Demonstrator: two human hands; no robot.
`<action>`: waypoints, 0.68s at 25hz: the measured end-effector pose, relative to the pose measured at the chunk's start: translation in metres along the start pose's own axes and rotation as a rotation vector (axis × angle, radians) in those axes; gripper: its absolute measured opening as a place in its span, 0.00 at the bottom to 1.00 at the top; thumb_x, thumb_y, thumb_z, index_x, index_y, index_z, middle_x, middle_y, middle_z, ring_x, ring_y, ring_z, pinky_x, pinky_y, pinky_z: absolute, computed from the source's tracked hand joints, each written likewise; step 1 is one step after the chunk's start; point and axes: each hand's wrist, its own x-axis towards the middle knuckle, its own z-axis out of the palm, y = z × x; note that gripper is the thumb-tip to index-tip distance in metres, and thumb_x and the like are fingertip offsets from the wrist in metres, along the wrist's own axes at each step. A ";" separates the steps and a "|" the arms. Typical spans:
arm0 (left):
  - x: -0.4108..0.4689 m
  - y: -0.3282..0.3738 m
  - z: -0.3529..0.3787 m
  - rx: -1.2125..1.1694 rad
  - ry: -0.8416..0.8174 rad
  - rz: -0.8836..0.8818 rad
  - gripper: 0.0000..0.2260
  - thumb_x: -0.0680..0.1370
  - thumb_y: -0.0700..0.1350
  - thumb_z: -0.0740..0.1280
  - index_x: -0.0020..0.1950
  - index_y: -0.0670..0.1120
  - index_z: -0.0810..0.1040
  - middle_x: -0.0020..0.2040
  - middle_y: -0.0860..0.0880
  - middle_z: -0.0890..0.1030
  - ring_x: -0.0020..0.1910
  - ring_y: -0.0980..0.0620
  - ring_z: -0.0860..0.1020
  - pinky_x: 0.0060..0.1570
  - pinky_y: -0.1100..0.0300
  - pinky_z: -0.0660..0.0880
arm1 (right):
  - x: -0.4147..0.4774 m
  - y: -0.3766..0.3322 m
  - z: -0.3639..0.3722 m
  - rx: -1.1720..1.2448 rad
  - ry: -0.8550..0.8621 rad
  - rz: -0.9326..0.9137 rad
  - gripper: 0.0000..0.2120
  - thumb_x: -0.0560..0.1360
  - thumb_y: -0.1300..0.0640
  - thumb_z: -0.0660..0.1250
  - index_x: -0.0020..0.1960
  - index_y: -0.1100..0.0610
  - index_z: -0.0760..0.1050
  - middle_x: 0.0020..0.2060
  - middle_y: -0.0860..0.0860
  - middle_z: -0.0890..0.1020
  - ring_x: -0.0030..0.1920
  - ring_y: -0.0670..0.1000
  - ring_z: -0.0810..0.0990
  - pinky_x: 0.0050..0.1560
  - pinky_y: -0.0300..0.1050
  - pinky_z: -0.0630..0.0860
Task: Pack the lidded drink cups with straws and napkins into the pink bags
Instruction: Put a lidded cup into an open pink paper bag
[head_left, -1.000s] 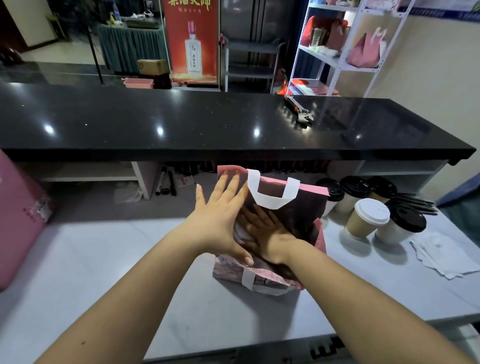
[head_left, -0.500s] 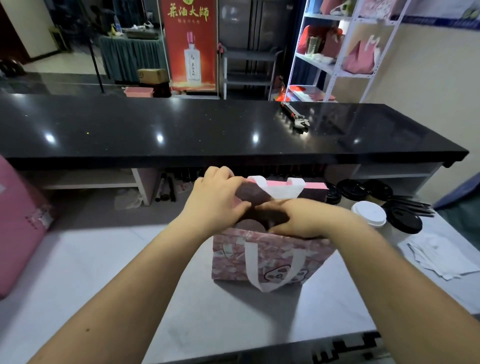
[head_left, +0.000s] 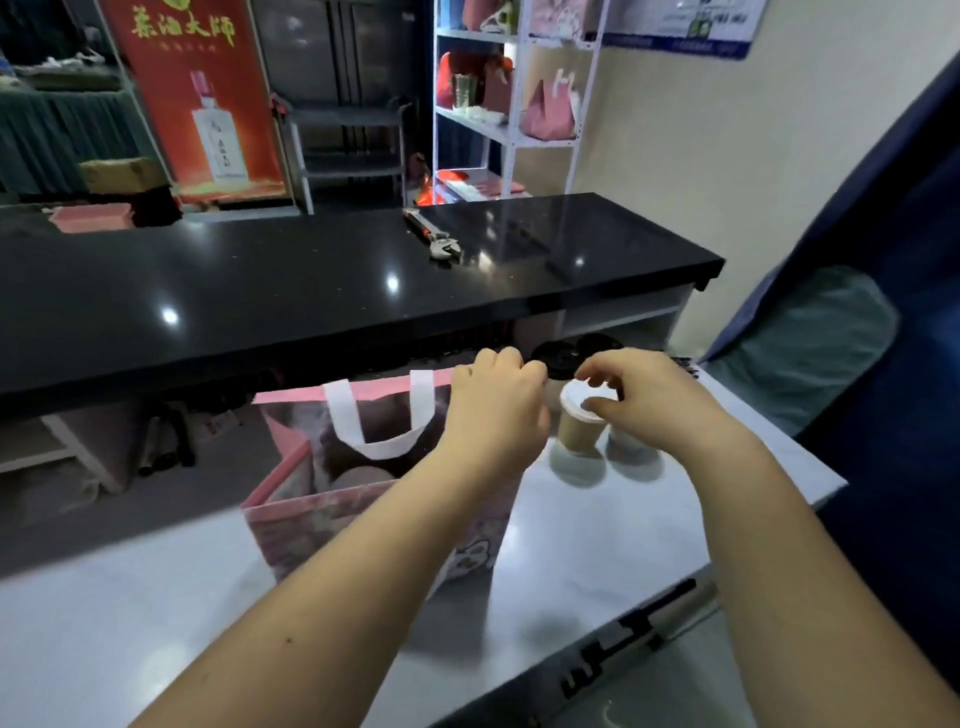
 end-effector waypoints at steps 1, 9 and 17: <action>0.007 0.014 0.008 0.002 -0.023 0.016 0.12 0.77 0.48 0.60 0.58 0.47 0.74 0.53 0.47 0.74 0.55 0.43 0.70 0.49 0.52 0.65 | 0.001 0.016 0.001 -0.019 0.002 0.012 0.11 0.71 0.53 0.70 0.52 0.43 0.77 0.46 0.39 0.76 0.48 0.47 0.76 0.49 0.49 0.76; 0.038 0.068 0.100 0.030 -0.246 -0.127 0.14 0.75 0.46 0.61 0.61 0.47 0.71 0.57 0.46 0.73 0.59 0.43 0.68 0.53 0.51 0.64 | 0.032 0.109 0.037 -0.047 -0.071 -0.027 0.17 0.70 0.55 0.71 0.59 0.50 0.77 0.56 0.48 0.78 0.58 0.53 0.72 0.56 0.51 0.73; 0.057 0.031 0.141 0.028 -0.102 -0.460 0.20 0.74 0.52 0.66 0.66 0.51 0.70 0.61 0.50 0.71 0.64 0.46 0.64 0.61 0.51 0.59 | 0.109 0.118 0.102 0.064 -0.042 -0.482 0.23 0.66 0.58 0.74 0.60 0.54 0.77 0.59 0.50 0.77 0.60 0.56 0.73 0.55 0.53 0.73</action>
